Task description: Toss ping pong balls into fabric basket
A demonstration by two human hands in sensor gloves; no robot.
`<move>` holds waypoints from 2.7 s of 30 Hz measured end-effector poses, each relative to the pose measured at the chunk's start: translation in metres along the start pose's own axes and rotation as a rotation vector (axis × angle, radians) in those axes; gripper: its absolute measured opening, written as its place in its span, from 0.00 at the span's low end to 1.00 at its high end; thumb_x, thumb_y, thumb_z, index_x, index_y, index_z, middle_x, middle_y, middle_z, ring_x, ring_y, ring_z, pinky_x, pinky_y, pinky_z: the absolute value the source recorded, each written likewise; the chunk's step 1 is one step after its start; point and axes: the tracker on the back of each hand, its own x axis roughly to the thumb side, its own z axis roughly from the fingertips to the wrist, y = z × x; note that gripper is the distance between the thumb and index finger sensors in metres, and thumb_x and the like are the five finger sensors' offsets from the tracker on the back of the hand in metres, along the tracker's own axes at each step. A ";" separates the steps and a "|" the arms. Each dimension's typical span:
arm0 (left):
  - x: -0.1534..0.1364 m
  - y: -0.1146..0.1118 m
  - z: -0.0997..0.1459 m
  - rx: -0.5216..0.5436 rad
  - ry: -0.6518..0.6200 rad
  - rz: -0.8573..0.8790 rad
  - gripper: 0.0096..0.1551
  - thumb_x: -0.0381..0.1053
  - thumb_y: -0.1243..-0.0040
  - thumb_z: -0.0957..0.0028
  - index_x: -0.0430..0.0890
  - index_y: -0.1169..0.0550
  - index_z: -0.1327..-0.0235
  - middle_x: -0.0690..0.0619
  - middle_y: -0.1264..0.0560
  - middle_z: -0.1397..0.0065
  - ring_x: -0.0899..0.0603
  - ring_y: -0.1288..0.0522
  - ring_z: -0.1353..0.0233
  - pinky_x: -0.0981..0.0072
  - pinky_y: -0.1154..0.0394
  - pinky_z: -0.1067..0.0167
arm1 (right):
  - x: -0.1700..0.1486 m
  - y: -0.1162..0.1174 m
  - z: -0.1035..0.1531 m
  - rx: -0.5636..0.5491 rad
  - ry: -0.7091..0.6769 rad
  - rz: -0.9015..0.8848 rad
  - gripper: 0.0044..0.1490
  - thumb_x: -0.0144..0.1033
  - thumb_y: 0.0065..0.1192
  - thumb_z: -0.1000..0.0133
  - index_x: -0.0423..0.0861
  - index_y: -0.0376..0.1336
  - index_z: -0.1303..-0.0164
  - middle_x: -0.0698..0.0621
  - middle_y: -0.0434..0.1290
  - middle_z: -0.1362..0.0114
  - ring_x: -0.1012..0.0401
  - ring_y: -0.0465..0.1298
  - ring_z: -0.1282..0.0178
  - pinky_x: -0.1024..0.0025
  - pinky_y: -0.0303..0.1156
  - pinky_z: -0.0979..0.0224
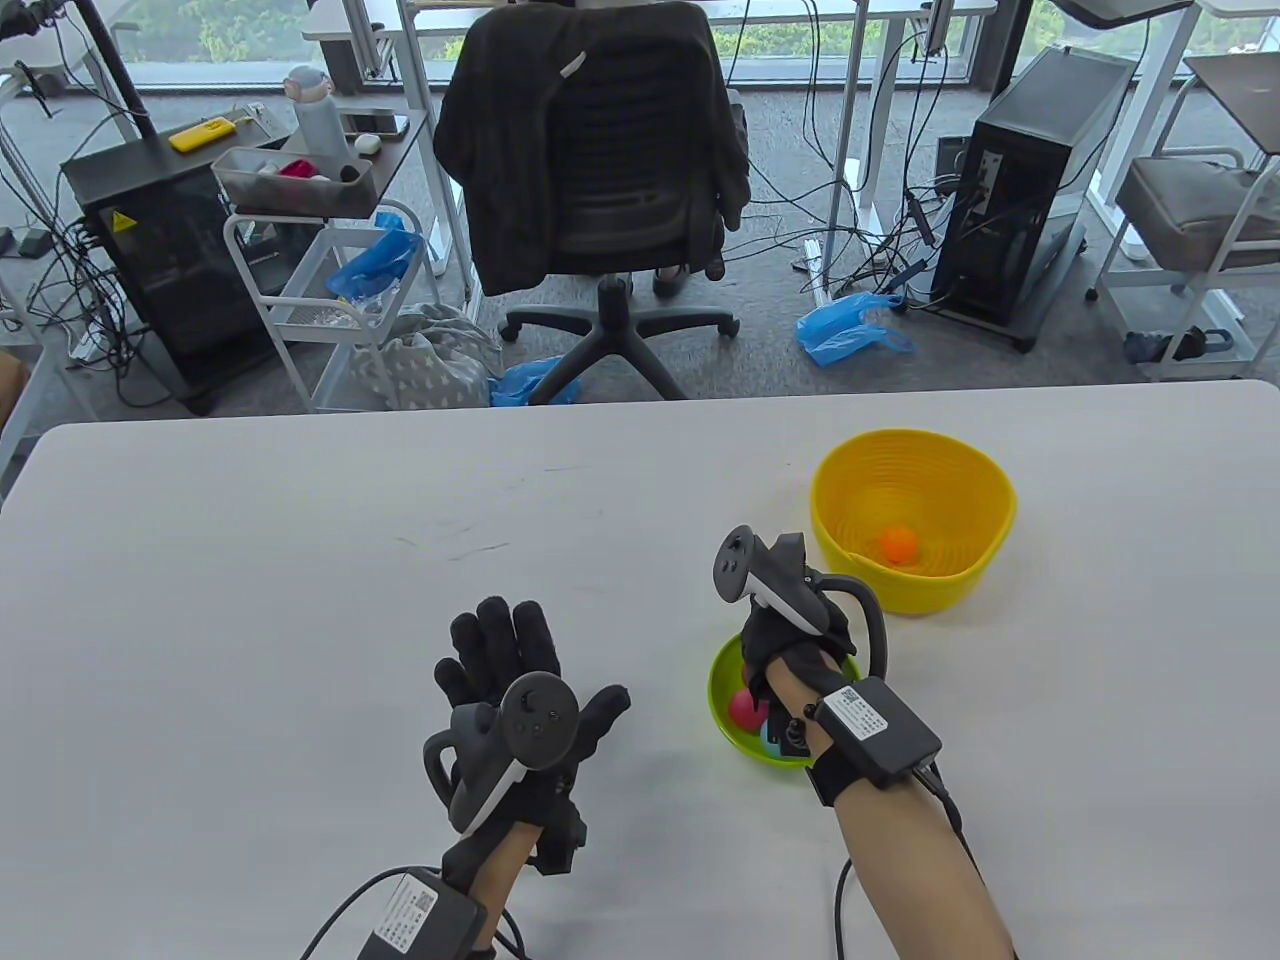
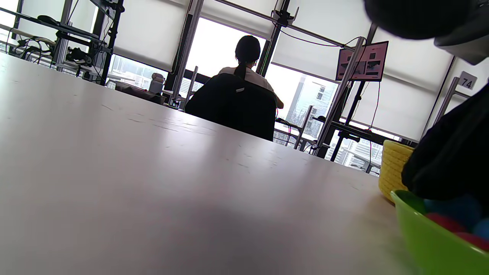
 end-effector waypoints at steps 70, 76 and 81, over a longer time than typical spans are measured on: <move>0.000 -0.008 0.000 -0.028 0.036 -0.002 0.68 0.72 0.42 0.54 0.38 0.59 0.17 0.35 0.69 0.15 0.24 0.70 0.19 0.21 0.66 0.28 | -0.172 0.004 0.052 -0.467 -0.606 -1.176 0.42 0.50 0.62 0.38 0.43 0.54 0.18 0.34 0.58 0.17 0.32 0.62 0.22 0.35 0.60 0.23; -0.001 -0.008 0.000 -0.023 0.034 0.001 0.68 0.72 0.42 0.54 0.38 0.59 0.17 0.35 0.69 0.15 0.24 0.71 0.19 0.21 0.66 0.28 | -0.133 0.007 0.066 -0.466 -0.687 -0.783 0.41 0.47 0.67 0.41 0.43 0.59 0.21 0.34 0.62 0.19 0.33 0.65 0.23 0.36 0.62 0.24; -0.001 -0.007 0.001 -0.019 0.031 0.001 0.68 0.72 0.42 0.54 0.38 0.59 0.17 0.35 0.70 0.15 0.24 0.71 0.19 0.21 0.67 0.28 | -0.107 0.021 0.067 -0.378 -0.713 -0.523 0.41 0.46 0.70 0.43 0.43 0.60 0.22 0.35 0.63 0.19 0.34 0.66 0.24 0.36 0.63 0.24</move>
